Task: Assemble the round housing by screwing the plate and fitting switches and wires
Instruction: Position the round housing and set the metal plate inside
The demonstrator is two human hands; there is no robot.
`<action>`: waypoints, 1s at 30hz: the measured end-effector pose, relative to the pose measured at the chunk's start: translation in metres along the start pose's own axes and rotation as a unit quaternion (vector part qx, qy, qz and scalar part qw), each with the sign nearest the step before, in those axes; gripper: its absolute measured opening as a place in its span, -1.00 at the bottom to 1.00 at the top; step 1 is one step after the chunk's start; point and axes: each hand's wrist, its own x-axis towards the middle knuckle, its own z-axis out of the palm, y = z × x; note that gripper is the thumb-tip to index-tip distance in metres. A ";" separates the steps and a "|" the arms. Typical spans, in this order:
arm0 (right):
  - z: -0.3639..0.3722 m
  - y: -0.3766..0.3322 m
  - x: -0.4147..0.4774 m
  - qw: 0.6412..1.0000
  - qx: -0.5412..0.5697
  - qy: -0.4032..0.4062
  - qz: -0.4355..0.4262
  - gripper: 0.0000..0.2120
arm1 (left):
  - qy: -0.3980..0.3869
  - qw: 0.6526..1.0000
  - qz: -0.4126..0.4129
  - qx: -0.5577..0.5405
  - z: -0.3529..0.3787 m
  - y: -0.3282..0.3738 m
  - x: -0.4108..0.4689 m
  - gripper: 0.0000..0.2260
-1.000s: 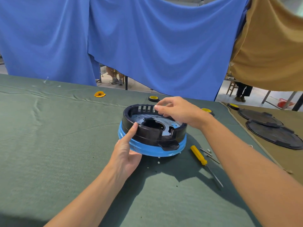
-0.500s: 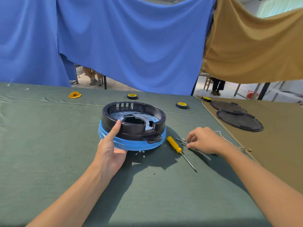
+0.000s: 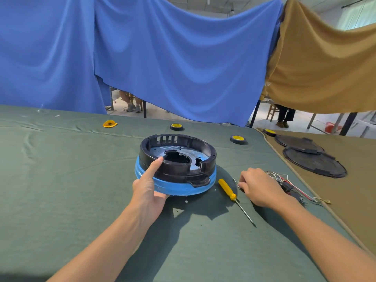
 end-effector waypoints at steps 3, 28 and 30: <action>-0.006 -0.003 -0.001 0.997 0.072 0.031 0.003 -0.86 | 0.014 0.999 -0.004 0.045 0.002 0.001 0.001 -0.61; -0.017 -0.072 0.011 0.837 0.522 0.153 0.061 -0.85 | 0.121 0.980 0.021 0.157 -0.002 0.012 0.015 -0.70; -0.017 -0.082 0.016 0.854 0.491 0.158 0.067 -0.85 | 0.127 0.981 0.019 0.148 -0.006 0.009 0.015 -0.68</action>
